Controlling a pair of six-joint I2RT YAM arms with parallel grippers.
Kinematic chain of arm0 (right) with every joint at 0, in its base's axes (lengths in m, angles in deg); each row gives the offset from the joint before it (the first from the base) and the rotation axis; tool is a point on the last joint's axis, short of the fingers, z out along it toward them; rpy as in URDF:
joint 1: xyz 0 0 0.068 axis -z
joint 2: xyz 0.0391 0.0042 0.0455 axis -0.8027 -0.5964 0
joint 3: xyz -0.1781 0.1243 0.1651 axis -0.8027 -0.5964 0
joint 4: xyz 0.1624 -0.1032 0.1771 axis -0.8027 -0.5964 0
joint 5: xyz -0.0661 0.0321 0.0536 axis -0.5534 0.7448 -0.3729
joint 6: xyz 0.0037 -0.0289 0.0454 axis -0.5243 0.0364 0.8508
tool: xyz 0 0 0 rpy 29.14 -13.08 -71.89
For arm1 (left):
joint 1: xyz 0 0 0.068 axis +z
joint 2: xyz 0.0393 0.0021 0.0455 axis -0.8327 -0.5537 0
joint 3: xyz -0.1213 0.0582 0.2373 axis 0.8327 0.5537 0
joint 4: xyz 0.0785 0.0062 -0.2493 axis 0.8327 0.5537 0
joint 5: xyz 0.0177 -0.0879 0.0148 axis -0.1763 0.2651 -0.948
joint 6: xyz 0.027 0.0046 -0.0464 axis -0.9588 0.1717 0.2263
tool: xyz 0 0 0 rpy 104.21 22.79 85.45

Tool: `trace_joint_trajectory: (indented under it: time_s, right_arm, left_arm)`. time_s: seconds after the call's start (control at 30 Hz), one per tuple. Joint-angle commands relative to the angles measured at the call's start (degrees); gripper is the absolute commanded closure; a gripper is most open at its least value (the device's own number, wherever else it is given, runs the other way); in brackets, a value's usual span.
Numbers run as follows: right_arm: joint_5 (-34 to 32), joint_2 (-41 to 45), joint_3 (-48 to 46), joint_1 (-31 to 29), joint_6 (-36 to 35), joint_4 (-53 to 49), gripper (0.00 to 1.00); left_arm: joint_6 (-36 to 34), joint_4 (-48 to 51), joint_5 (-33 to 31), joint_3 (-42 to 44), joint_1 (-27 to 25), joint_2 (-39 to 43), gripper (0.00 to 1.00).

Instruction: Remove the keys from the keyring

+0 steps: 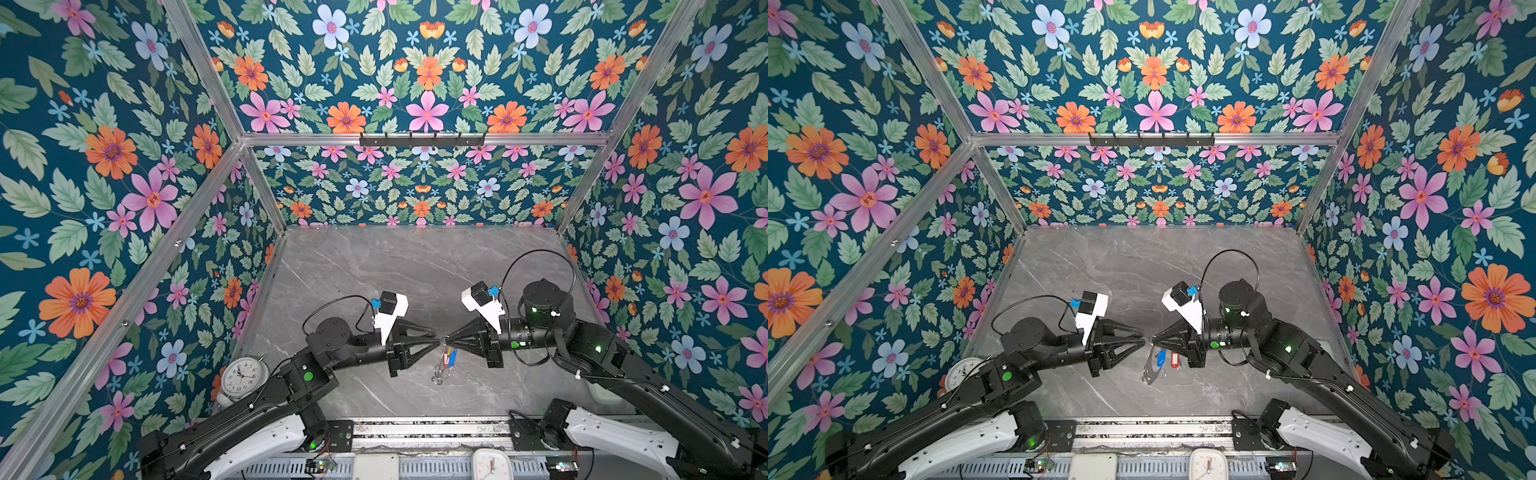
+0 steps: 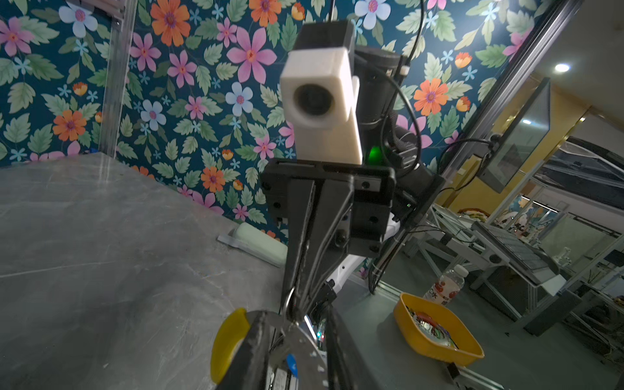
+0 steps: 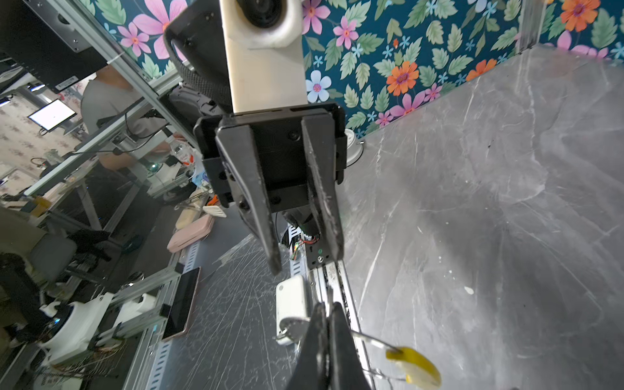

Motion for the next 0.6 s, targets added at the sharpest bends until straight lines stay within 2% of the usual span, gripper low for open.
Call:
trace_joint_trajectory:
  time_s: [0.0, 0.2, 0.5, 0.57]
  right_arm:
    - [3.57, -0.99, 1.69, 0.03, -3.41, -4.18, 1.00]
    - [3.91, -2.59, 3.53, -0.03, -4.80, -6.18, 1.00]
    - [2.96, -3.06, 3.62, -0.02, -4.69, -6.15, 1.00]
    - [2.71, -3.21, 3.50, -0.03, -4.33, -5.62, 1.00]
  left_arm:
    - [-2.28, 6.25, 3.17, -1.96, 0.19, -1.15, 0.67]
    - [-2.48, 7.88, 5.95, -3.66, 0.37, -3.24, 0.67]
    - [-2.75, 7.32, 6.40, -4.24, 0.42, -3.95, 0.85]
    - [-2.75, 6.75, 6.89, -4.35, 0.40, -4.30, 0.87]
